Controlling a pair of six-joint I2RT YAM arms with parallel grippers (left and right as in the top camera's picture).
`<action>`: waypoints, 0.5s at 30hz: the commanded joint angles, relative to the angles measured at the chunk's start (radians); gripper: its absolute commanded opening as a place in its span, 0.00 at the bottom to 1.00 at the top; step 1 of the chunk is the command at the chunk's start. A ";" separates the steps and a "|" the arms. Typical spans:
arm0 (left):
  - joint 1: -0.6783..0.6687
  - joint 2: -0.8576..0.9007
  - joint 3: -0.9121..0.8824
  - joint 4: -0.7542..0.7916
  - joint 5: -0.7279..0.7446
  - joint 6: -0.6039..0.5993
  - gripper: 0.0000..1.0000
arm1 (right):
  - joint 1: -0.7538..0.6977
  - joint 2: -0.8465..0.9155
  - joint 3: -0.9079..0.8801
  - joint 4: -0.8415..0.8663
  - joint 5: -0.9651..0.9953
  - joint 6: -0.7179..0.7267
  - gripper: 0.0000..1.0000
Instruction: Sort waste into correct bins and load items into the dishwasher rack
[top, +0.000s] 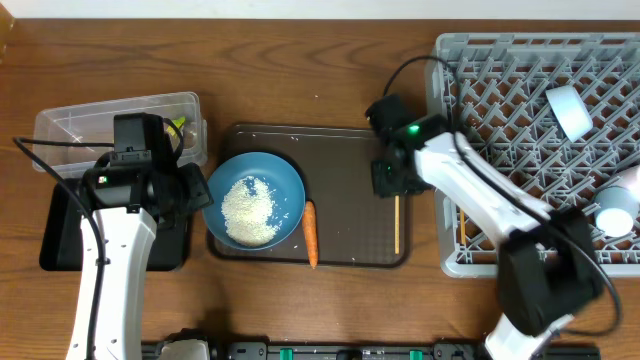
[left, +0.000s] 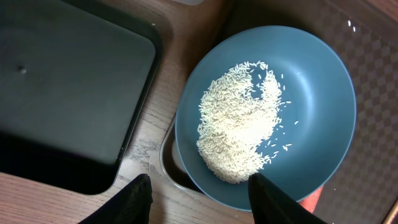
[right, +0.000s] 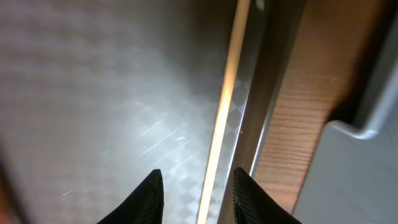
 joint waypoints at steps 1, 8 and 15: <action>0.004 0.000 0.007 -0.003 0.001 -0.005 0.51 | 0.010 0.070 -0.004 -0.005 0.024 0.077 0.32; 0.004 0.000 0.007 -0.003 0.001 -0.005 0.51 | 0.010 0.193 -0.007 -0.001 0.023 0.092 0.28; 0.004 0.000 0.007 -0.003 0.001 -0.005 0.51 | 0.014 0.219 -0.008 0.004 0.016 0.092 0.01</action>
